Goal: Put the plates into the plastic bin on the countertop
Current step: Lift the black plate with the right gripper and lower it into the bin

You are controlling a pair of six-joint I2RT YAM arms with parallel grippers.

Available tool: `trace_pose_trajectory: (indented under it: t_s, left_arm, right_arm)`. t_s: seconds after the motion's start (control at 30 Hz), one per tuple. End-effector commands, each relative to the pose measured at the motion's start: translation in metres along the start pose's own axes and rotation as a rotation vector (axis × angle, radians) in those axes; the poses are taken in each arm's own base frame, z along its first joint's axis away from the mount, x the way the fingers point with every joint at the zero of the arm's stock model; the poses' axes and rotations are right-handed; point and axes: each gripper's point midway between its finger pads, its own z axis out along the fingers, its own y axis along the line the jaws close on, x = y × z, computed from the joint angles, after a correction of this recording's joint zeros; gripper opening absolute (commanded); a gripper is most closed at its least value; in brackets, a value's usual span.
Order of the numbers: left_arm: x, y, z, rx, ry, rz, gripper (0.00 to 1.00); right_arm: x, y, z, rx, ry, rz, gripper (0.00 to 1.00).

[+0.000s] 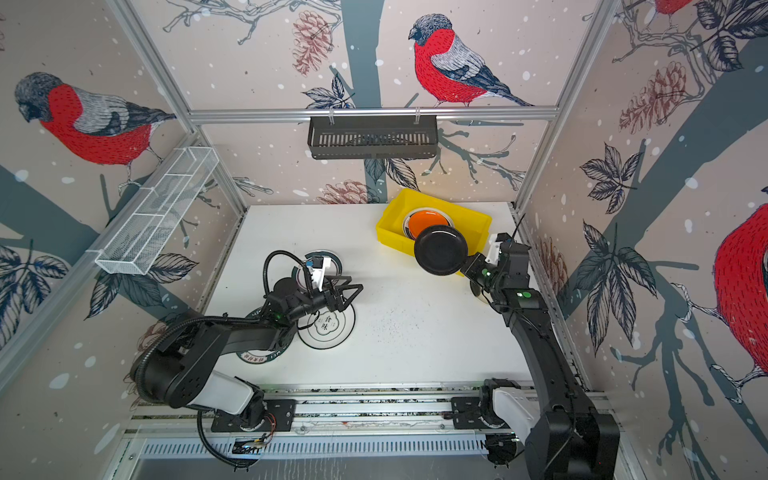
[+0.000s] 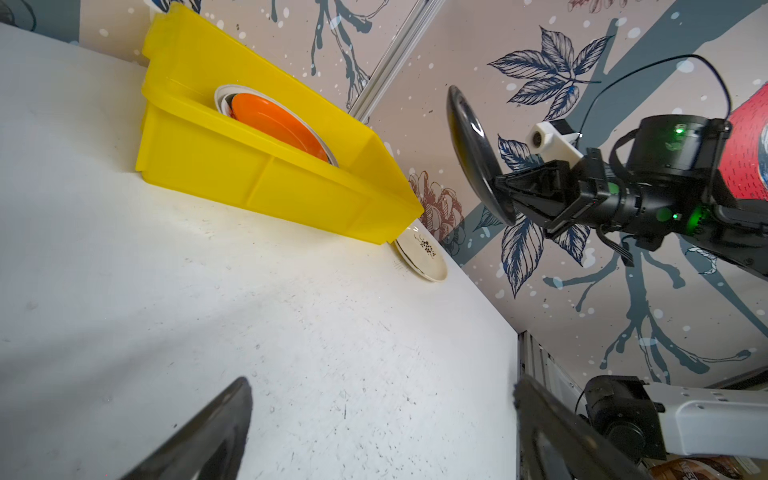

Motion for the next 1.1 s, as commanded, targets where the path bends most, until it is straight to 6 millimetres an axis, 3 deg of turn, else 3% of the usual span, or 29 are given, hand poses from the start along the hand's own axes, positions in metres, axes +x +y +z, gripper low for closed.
trace_pose_trajectory:
  t_s: [0.0,0.23,0.47,0.73,1.07]
  left_arm:
    - [-0.013,-0.010,-0.004,0.018,-0.049,0.062,0.97]
    - [-0.017,-0.016,-0.008,0.028,-0.068,0.073,0.97]
    - [-0.018,-0.028,-0.012,0.087,-0.093,0.074,0.97]
    - [-0.021,-0.038,-0.013,0.110,-0.103,0.082,0.97]
    - [-0.023,-0.058,-0.018,0.137,-0.127,0.167,0.97]
  right_arm:
    - [-0.023,0.019,0.009,-0.060,-0.041,-0.018,0.00]
    - [-0.054,0.026,0.053,-0.067,0.006,-0.020,0.00]
    - [-0.076,0.013,0.107,0.031,0.008,-0.044,0.00]
    - [-0.081,-0.004,0.169,0.080,0.072,-0.019,0.00]
    - [-0.088,-0.037,0.209,0.198,0.041,0.020,0.00]
